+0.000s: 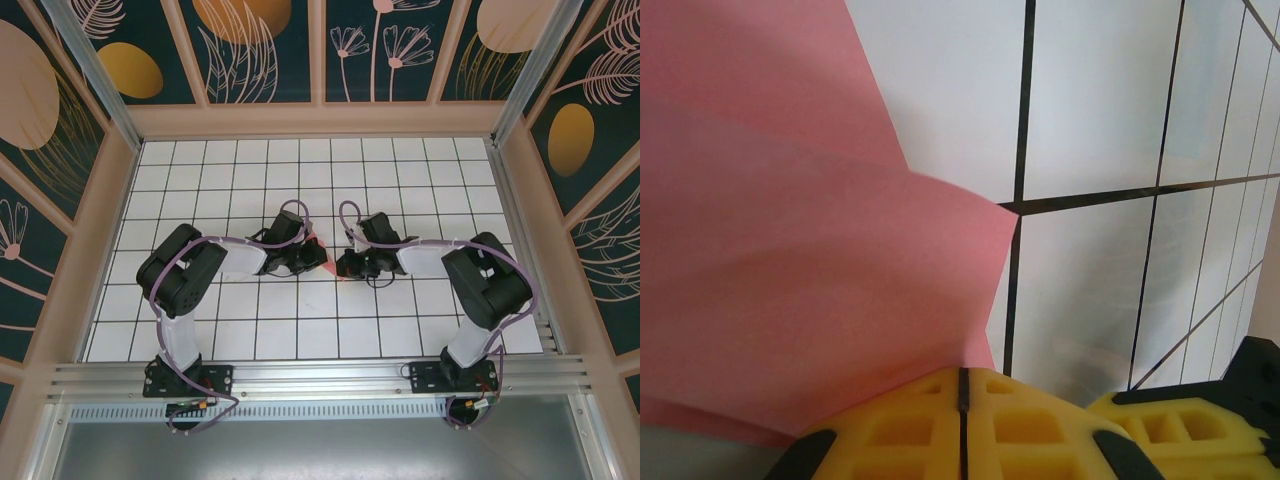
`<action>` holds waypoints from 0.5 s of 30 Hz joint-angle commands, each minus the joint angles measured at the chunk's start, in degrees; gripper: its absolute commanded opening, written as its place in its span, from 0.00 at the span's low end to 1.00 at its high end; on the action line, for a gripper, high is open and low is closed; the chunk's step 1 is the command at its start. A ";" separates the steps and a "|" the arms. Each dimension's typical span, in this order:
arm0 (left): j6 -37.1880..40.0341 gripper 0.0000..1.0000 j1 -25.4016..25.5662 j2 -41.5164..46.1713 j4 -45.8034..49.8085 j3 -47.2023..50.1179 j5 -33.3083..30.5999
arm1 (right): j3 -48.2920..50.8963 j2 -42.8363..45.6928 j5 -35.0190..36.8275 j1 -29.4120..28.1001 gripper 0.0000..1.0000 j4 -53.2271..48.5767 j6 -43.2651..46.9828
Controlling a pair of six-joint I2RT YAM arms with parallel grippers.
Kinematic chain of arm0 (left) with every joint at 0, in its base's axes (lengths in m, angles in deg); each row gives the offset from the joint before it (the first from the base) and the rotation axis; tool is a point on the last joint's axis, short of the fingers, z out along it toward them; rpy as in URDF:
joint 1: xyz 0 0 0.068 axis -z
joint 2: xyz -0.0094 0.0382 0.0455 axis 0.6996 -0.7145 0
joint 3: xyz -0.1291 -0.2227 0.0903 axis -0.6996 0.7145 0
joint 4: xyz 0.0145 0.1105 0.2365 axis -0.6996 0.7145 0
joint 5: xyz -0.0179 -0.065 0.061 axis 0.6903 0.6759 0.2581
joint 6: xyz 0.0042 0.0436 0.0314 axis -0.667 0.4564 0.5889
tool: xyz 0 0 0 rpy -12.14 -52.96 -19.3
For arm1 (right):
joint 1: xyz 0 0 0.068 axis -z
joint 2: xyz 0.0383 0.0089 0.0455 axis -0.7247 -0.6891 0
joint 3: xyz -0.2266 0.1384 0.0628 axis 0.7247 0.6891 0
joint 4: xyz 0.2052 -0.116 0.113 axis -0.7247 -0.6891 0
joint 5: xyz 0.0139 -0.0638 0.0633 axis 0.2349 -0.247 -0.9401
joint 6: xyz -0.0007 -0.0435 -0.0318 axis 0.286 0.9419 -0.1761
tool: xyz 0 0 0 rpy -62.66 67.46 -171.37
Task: Fold a paper plane with a square sheet of paper (pick it up from the middle)
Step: Fold the wing for the fifth time at the center of the table.
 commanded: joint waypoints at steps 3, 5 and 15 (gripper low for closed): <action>2.39 0.13 -0.66 -0.10 -1.69 1.60 -3.32 | -0.32 -1.95 1.66 -0.26 0.03 -0.55 -0.76; 2.15 0.15 -0.67 2.29 -5.46 2.60 -1.34 | -0.11 -2.27 2.12 -0.25 0.02 -1.01 -0.83; 0.10 0.14 0.69 5.90 -11.44 7.34 1.77 | -0.15 -3.67 2.28 -0.27 0.00 -1.40 -1.97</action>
